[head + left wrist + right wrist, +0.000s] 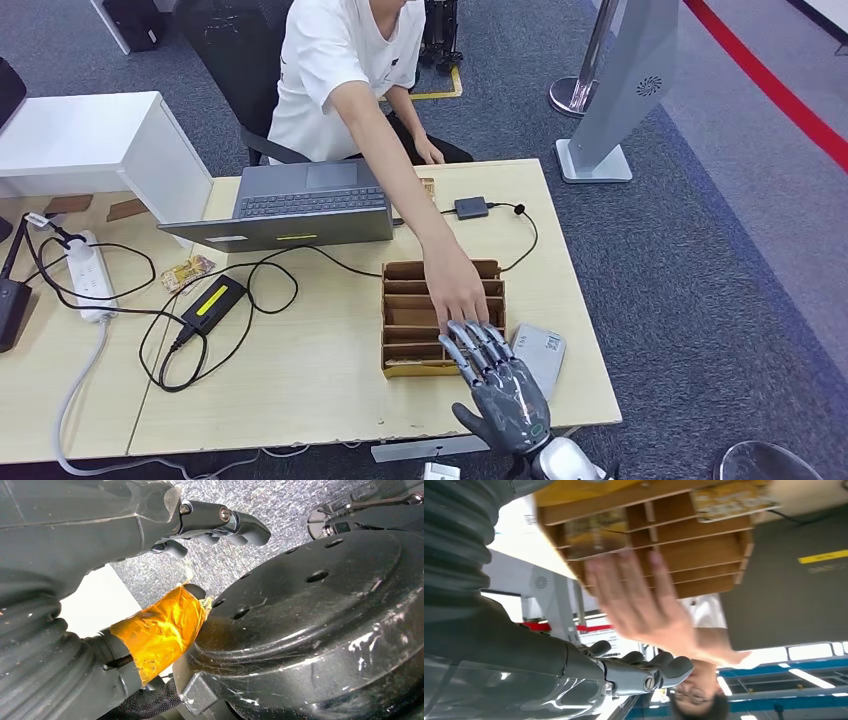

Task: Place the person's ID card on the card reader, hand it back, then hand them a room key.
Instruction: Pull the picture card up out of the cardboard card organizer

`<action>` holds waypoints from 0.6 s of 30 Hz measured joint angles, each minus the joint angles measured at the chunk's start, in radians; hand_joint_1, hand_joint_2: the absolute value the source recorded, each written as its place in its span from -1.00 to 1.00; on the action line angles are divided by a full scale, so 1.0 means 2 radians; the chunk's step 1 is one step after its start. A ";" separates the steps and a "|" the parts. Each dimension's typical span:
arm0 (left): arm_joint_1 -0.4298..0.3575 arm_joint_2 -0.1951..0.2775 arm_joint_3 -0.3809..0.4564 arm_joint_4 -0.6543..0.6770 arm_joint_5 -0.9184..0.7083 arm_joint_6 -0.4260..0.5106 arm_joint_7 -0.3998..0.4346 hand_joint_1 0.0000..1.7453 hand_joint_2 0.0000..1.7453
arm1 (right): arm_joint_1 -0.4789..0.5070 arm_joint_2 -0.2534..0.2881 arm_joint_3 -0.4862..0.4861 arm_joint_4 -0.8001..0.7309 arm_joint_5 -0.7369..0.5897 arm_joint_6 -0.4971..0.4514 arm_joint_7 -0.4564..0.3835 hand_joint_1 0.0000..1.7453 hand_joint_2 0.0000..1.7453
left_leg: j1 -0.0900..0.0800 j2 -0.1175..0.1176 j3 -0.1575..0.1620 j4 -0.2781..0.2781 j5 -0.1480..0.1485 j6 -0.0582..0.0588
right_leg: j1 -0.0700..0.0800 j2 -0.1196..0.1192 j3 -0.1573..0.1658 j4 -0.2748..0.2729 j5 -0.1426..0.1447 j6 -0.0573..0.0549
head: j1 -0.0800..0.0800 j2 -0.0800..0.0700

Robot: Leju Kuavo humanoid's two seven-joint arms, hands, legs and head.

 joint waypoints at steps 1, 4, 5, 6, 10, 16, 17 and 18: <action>0.000 0.000 -0.001 0.000 0.000 0.000 0.000 -1.00 1.00 | -0.004 0.005 0.003 0.004 0.000 0.000 -0.001 -1.00 1.00 | 0.000 0.000 0.000 0.000 0.000 0.000 | 0.000 0.000 0.000 0.000 0.000 0.000 | 0.000 0.000; 0.000 0.000 -0.002 0.000 0.001 -0.001 -0.001 -1.00 1.00 | -0.012 0.015 0.006 0.013 -0.001 0.000 -0.002 -1.00 1.00 | 0.000 0.000 0.000 0.000 0.000 0.000 | 0.000 0.000 0.000 0.000 0.000 0.000 | 0.000 0.000; 0.000 0.000 -0.002 0.000 0.001 -0.001 -0.001 -1.00 1.00 | -0.014 0.016 0.007 0.015 -0.001 0.000 -0.002 -1.00 1.00 | 0.000 0.000 0.000 0.000 0.000 0.000 | 0.000 0.000 0.000 0.000 0.000 0.000 | 0.000 0.000; 0.000 0.000 -0.002 0.000 0.001 -0.002 -0.001 -1.00 1.00 | -0.014 0.017 0.008 0.016 -0.001 -0.001 -0.002 -1.00 1.00 | 0.000 0.000 0.000 0.000 0.000 0.000 | 0.000 0.000 0.000 0.000 0.000 0.000 | 0.000 0.000; 0.000 0.000 -0.002 0.000 0.001 -0.002 -0.001 -1.00 1.00 | -0.015 0.017 0.009 0.020 -0.002 -0.002 -0.001 -1.00 1.00 | 0.000 0.000 0.000 0.000 0.000 0.000 | 0.000 0.000 0.000 0.000 0.000 0.000 | 0.000 0.000; 0.000 0.000 -0.002 0.000 0.001 -0.002 -0.001 -1.00 1.00 | -0.015 0.017 0.009 0.020 -0.003 -0.002 -0.001 -1.00 1.00 | 0.000 0.000 0.000 0.000 0.000 0.000 | 0.000 0.000 0.000 0.000 0.000 0.000 | 0.000 0.000; 0.000 0.000 -0.002 0.000 0.001 -0.002 -0.001 -1.00 1.00 | -0.015 0.017 0.009 0.020 -0.003 -0.002 -0.001 -1.00 1.00 | 0.000 0.000 0.000 0.000 0.000 0.000 | 0.000 0.000 0.000 0.000 0.000 0.000 | 0.000 0.000; 0.000 0.000 -0.002 0.000 0.001 -0.002 -0.001 -1.00 1.00 | -0.015 0.017 0.009 0.020 -0.003 -0.002 -0.001 -1.00 1.00 | 0.000 0.000 0.000 0.000 0.000 0.000 | 0.000 0.000 0.000 0.000 0.000 0.000 | 0.000 0.000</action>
